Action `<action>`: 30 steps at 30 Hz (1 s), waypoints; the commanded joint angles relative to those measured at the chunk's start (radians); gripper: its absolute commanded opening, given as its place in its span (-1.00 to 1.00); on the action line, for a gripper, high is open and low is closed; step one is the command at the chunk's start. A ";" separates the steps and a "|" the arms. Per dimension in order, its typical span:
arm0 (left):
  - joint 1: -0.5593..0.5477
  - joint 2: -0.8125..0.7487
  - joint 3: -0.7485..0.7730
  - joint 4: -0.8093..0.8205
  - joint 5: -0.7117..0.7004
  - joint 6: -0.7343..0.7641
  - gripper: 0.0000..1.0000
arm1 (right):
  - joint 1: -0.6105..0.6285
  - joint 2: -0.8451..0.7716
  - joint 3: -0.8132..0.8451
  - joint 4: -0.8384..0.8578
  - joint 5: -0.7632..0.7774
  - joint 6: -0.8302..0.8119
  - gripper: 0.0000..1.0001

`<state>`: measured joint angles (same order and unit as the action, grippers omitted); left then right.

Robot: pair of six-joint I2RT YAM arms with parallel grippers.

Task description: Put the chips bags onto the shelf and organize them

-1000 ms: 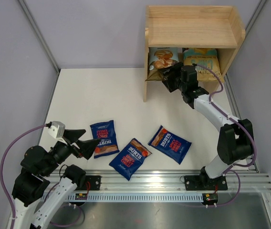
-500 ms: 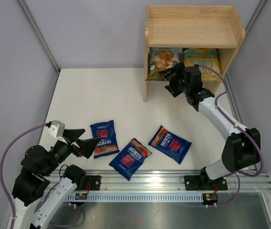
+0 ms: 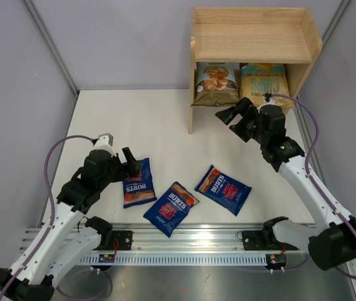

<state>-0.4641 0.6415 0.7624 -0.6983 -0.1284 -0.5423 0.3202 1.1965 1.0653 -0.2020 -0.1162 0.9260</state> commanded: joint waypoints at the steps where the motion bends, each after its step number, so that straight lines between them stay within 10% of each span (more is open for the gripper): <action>1: 0.085 0.030 -0.089 0.207 -0.025 -0.097 0.98 | -0.003 -0.133 -0.071 -0.072 -0.060 -0.255 0.99; 13: 0.305 0.309 -0.297 0.405 0.089 -0.176 0.98 | -0.003 -0.511 -0.370 -0.030 -0.500 -0.328 0.96; 18: 0.305 0.372 -0.354 0.445 0.121 -0.191 0.96 | -0.003 -0.532 -0.372 -0.074 -0.448 -0.348 0.96; 25: 0.305 0.371 -0.439 0.502 0.164 -0.209 0.50 | -0.003 -0.551 -0.395 -0.045 -0.454 -0.323 0.96; 30: 0.305 0.334 -0.459 0.526 0.191 -0.245 -0.23 | -0.003 -0.542 -0.464 0.051 -0.499 -0.259 0.94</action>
<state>-0.1631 0.9913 0.3275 -0.1925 0.0246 -0.7677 0.3195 0.6521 0.6365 -0.2394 -0.5648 0.6289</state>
